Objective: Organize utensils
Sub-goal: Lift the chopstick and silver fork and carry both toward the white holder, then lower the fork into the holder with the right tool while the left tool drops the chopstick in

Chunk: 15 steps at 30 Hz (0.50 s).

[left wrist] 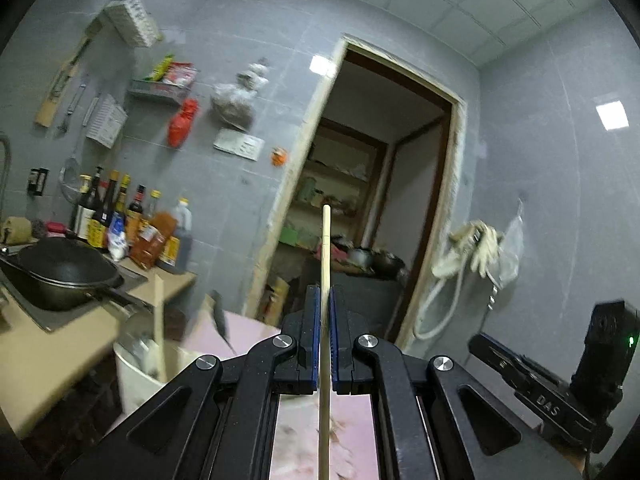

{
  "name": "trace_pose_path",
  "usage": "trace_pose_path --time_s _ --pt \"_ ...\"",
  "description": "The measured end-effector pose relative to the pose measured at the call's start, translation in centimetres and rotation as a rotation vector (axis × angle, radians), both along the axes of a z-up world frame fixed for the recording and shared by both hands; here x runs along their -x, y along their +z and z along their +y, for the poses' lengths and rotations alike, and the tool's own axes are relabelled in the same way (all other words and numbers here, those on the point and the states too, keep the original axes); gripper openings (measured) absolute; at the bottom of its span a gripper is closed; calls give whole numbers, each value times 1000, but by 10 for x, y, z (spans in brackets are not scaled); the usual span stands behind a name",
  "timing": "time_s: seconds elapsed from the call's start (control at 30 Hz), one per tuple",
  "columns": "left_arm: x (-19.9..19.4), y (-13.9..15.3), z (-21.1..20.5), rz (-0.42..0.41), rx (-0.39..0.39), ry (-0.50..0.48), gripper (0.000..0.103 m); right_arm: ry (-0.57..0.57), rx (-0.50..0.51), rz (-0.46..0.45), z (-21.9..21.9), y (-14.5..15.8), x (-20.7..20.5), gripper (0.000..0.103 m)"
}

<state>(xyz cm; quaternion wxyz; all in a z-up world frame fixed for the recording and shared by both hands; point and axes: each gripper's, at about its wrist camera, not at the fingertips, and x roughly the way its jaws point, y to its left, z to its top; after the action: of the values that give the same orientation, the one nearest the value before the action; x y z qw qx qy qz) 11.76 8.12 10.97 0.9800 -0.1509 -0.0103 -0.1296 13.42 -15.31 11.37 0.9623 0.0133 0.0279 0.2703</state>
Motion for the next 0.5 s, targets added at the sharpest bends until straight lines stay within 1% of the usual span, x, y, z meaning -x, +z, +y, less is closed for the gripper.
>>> trace_pose_path --time_s 0.17,0.23,0.33,0.43,0.5 --pt "-15 16 50 -34 68 73 2 63 -25 -49 28 26 -9 8" --pt "-24 19 65 -45 87 97 2 91 -34 -65 40 36 -14 8" --pt "-38 18 89 -40 127 116 2 129 -37 -82 63 46 -23 8" --pt "-55 12 106 -33 164 134 2 147 -23 -97 86 48 -33 8" --pt "-64 7 115 -27 186 146 2 159 -15 -97 101 42 -40 8"
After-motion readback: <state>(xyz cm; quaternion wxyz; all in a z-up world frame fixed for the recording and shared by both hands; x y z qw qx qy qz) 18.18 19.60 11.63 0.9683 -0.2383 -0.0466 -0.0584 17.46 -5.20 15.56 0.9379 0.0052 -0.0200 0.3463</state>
